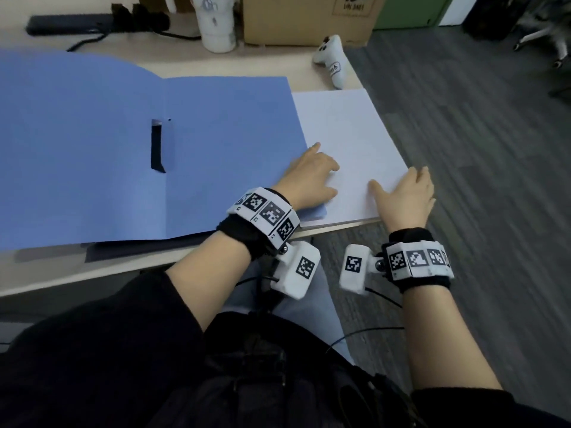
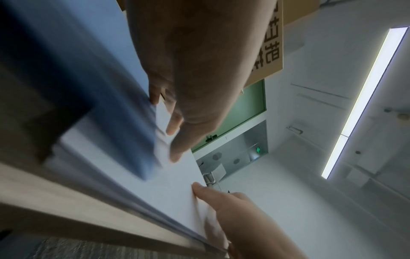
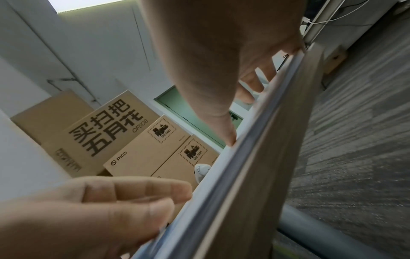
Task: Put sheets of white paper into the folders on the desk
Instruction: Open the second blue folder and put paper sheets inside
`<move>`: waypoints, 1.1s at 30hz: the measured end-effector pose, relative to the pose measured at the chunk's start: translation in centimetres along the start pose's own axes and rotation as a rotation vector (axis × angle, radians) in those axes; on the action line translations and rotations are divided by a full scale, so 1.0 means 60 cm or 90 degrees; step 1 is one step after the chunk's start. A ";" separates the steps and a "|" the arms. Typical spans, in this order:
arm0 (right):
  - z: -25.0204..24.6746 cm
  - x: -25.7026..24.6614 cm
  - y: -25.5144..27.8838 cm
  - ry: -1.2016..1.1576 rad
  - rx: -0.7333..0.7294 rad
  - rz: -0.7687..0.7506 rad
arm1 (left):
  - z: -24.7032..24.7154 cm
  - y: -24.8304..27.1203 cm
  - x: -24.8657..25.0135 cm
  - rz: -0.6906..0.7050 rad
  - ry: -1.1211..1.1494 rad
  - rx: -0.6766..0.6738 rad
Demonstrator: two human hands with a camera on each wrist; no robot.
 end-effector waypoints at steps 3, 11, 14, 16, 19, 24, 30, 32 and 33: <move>0.001 0.006 -0.007 -0.024 -0.004 -0.003 | 0.002 -0.009 -0.008 -0.027 -0.022 0.018; -0.028 0.001 -0.011 -0.094 0.062 -0.036 | -0.002 -0.009 -0.021 -0.047 0.056 0.060; -0.046 -0.007 -0.006 -0.113 0.080 -0.046 | 0.000 -0.012 -0.028 -0.050 0.083 0.065; -0.061 -0.018 0.000 -0.137 0.097 -0.063 | -0.001 -0.013 -0.031 -0.048 0.099 0.072; -0.072 -0.055 0.013 -0.185 0.108 -0.144 | -0.002 -0.017 -0.036 -0.045 0.138 0.078; -0.034 -0.116 0.034 -0.202 0.015 -0.254 | 0.001 -0.027 -0.053 -0.048 0.306 0.080; -0.011 -0.145 0.047 -0.158 -0.024 -0.330 | 0.011 -0.023 -0.037 0.008 0.648 -0.004; -0.008 -0.151 0.050 -0.153 -0.031 -0.348 | 0.010 -0.023 -0.036 0.024 0.642 -0.009; -0.009 -0.152 0.051 -0.152 -0.032 -0.351 | 0.010 -0.023 -0.037 0.028 0.632 -0.011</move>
Point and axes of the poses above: each hand's wrist, its own y-axis away from the middle knuckle, its own z-axis out of the palm, x = y × z, the point moved 10 cm from there along -y, towards the middle knuckle, and after that the axes turned 7 degrees about -x, right-handed, at the moved point
